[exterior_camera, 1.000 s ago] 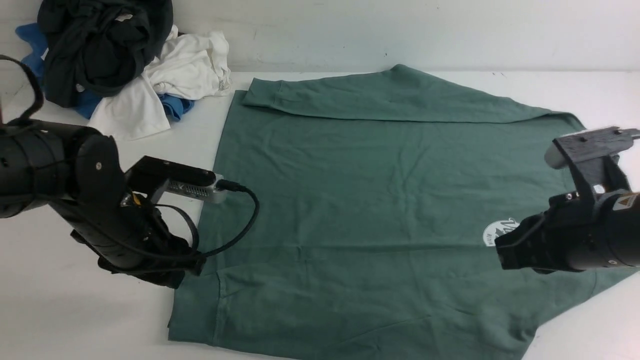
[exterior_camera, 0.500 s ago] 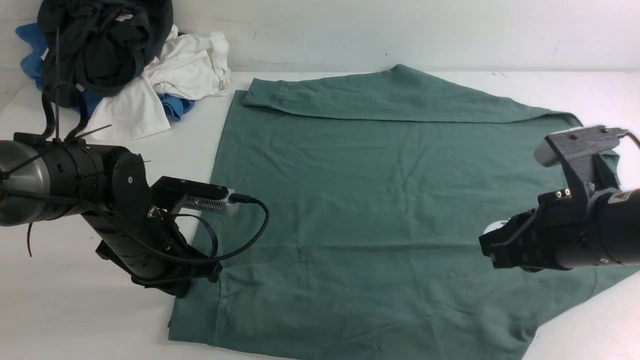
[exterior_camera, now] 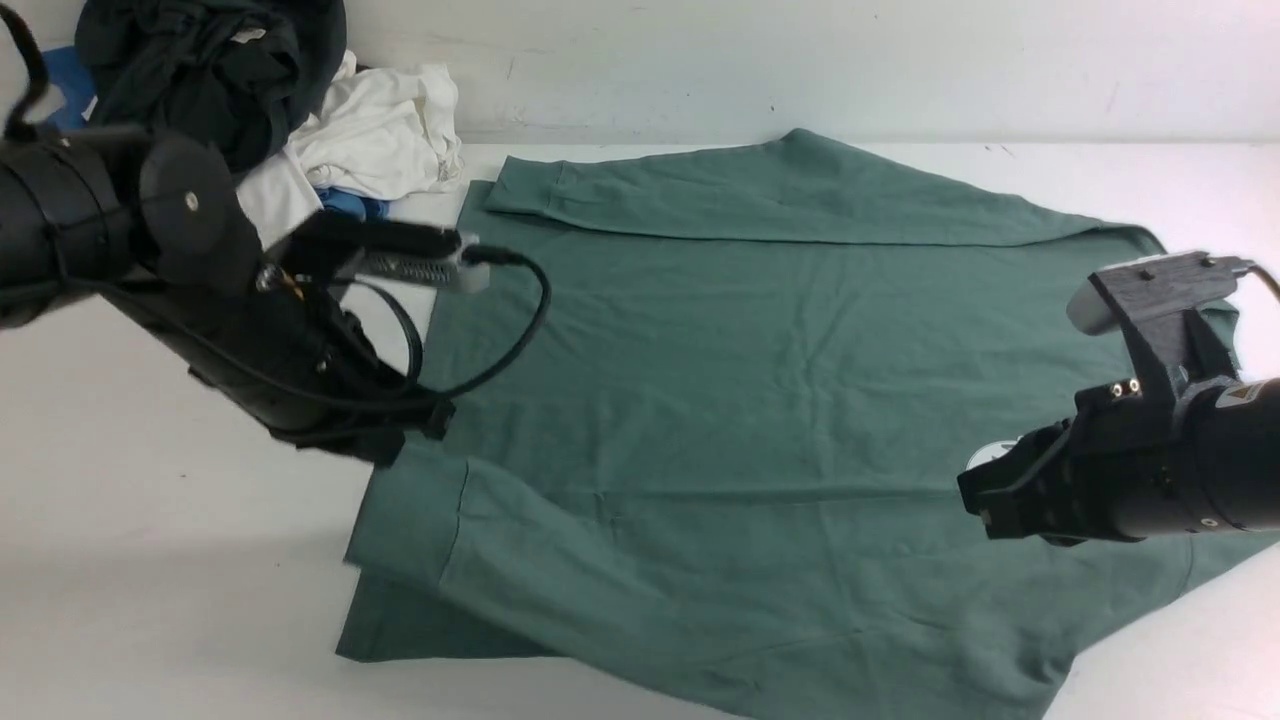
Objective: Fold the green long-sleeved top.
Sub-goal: Use the left arm to drag and place the cuff at the centered position on the left edge of the fabric
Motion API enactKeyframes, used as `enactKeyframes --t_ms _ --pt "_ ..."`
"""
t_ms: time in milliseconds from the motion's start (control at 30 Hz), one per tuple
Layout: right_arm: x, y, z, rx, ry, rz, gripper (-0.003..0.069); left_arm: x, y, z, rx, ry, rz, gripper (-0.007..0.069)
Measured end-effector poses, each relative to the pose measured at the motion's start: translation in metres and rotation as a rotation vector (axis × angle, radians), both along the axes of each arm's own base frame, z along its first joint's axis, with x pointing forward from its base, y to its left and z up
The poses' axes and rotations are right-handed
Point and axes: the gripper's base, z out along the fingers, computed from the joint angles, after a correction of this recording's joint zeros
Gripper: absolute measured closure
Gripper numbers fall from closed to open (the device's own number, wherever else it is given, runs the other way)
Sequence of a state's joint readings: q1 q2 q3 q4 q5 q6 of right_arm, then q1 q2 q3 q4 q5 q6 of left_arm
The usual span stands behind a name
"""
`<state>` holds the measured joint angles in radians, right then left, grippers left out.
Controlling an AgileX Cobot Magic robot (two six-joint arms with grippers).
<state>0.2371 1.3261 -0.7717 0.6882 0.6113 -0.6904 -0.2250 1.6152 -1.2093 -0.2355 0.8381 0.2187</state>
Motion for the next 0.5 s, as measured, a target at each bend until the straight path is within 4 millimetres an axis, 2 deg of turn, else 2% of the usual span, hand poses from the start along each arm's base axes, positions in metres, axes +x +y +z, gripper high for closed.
enactKeyframes --t_ms 67,100,133,267,400,500 --pt "0.000 0.000 0.000 -0.007 -0.006 0.010 0.0669 0.010 -0.002 0.021 0.001 -0.081 -0.027 0.0629" --pt "0.000 0.000 0.000 -0.008 -0.007 0.011 0.0669 0.011 -0.002 0.024 0.001 -0.089 -0.029 0.0629" --pt "0.000 0.000 0.000 -0.014 -0.012 0.020 0.0669 0.020 -0.003 0.038 0.012 -0.146 -0.042 0.0629" --pt "0.000 0.000 0.000 -0.025 -0.022 0.037 0.0669 0.039 -0.002 0.055 0.068 -0.235 -0.058 0.0629" --pt "0.000 0.000 0.000 -0.030 -0.026 0.044 0.0669 0.062 -0.004 0.049 0.104 -0.273 -0.055 0.0629" --pt "0.000 0.000 0.000 -0.031 -0.027 0.045 0.0669 0.093 -0.009 0.019 0.132 -0.257 -0.061 0.0629"
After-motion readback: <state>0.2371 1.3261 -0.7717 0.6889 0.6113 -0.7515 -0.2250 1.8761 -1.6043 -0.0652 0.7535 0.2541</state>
